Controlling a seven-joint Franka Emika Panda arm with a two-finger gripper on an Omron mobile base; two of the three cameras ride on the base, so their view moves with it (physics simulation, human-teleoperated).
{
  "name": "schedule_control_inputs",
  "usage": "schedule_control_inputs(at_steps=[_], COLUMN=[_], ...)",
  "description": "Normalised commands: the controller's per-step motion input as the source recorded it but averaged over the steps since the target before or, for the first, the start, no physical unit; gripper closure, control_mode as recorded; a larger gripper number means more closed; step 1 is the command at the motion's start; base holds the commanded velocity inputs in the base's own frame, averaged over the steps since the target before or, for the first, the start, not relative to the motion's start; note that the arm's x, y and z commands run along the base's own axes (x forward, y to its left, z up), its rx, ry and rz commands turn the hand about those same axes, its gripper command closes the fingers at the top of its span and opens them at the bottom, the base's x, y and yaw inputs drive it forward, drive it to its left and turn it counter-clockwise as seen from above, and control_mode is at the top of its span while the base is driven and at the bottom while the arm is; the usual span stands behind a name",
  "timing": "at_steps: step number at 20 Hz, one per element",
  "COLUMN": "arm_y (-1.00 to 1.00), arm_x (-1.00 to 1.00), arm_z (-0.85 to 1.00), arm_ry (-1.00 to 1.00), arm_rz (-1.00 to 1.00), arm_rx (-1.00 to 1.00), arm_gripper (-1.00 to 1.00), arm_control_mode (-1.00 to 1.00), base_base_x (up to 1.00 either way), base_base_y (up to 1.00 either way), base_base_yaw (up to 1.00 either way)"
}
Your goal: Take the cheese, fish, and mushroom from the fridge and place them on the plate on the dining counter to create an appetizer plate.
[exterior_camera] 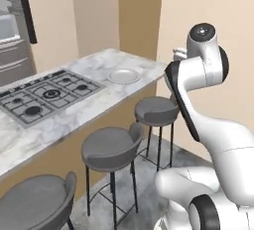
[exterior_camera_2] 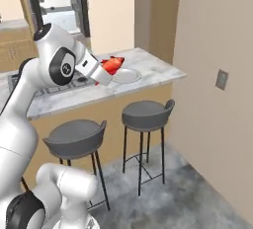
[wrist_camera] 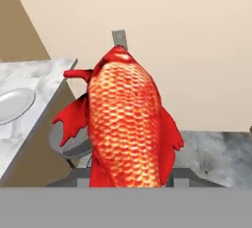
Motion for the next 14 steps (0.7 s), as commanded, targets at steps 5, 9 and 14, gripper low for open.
schedule_control_inputs(at_steps=[5,9,14], arm_y=[0.0,0.0,0.0], arm_x=[0.0,0.0,0.0], arm_z=[0.0,0.0,0.0], arm_ry=[0.0,0.0,0.0], arm_rz=[0.0,0.0,0.0], arm_rx=[0.0,0.0,0.0], arm_gripper=[1.0,1.0,1.0], arm_control_mode=[1.0,1.0,1.0], base_base_x=[0.91,0.88,0.84], base_base_y=[-1.0,-1.0,-0.99], base_base_yaw=[0.47,0.47,0.48])
